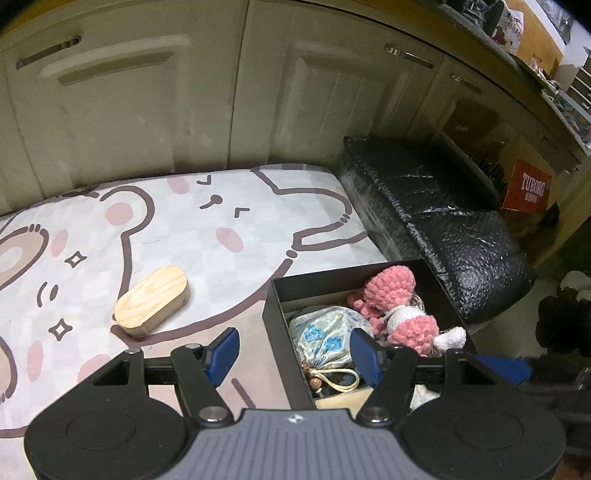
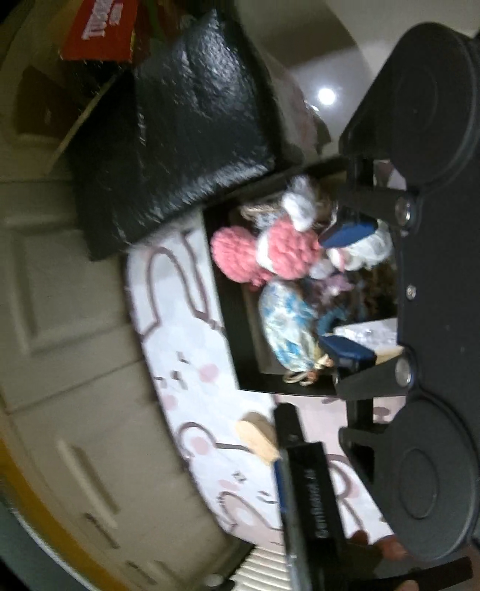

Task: Organize objects
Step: 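Withdraw both tools from the black box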

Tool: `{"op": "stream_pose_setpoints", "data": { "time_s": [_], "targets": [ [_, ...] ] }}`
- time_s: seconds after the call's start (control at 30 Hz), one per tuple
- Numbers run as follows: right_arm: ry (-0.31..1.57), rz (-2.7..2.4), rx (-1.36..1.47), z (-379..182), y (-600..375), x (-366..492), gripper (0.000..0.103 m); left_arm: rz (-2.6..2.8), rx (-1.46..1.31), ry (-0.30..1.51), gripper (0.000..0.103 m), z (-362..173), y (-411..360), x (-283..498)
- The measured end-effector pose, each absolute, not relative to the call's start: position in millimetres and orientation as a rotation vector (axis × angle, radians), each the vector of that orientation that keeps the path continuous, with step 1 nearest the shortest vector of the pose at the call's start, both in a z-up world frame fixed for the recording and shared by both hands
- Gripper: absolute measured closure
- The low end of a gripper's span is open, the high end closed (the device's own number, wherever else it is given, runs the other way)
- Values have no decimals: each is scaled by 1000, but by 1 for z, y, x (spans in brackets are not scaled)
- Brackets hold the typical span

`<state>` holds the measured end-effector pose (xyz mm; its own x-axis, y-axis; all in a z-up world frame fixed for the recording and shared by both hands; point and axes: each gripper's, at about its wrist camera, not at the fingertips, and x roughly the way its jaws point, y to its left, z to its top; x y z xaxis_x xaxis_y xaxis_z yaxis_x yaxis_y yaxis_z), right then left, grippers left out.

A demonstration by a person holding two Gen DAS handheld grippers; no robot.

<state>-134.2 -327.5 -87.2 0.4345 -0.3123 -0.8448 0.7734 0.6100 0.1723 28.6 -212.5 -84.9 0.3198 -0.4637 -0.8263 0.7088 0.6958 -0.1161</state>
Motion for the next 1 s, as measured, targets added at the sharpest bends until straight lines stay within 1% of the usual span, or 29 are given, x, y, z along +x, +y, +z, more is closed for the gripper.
{"op": "stream_pose_setpoints", "data": {
  "time_s": [0.03, 0.13, 0.37, 0.5, 0.6, 0.63, 0.73, 0.77, 0.83, 0.9, 1.0],
  "targets": [
    [864, -735, 592, -86, -328, -136, 40, -783, 293, 971, 36, -84, -212, 27],
    [840, -764, 558, -80, -327, -140, 35, -774, 303, 963, 36, -80, -208, 24],
    [840, -830, 530, -80, -330, -150, 25, -746, 338, 958, 36, -75, -198, 21],
    [842, -839, 508, -81, -327, -151, 22, -714, 358, 958, 25, -75, -188, 22],
    [834, -855, 498, -80, -326, -153, 18, -694, 365, 958, 17, -74, -182, 23],
    [834, -862, 498, -80, -326, -154, 15, -688, 366, 961, 13, -74, -180, 23],
    [818, -881, 487, -78, -324, -156, 8, -667, 363, 967, 6, -73, -173, 24],
    [813, -886, 483, -78, -323, -156, 5, -663, 360, 969, 5, -73, -173, 25],
    [805, -887, 475, -79, -322, -157, 3, -655, 349, 978, 1, -72, -169, 26],
    [801, -891, 465, -80, -320, -158, 0, -654, 348, 978, 0, -72, -166, 26],
    [795, -898, 460, -81, -319, -158, 0, -643, 360, 959, 0, -72, -162, 25]
  ]
}}
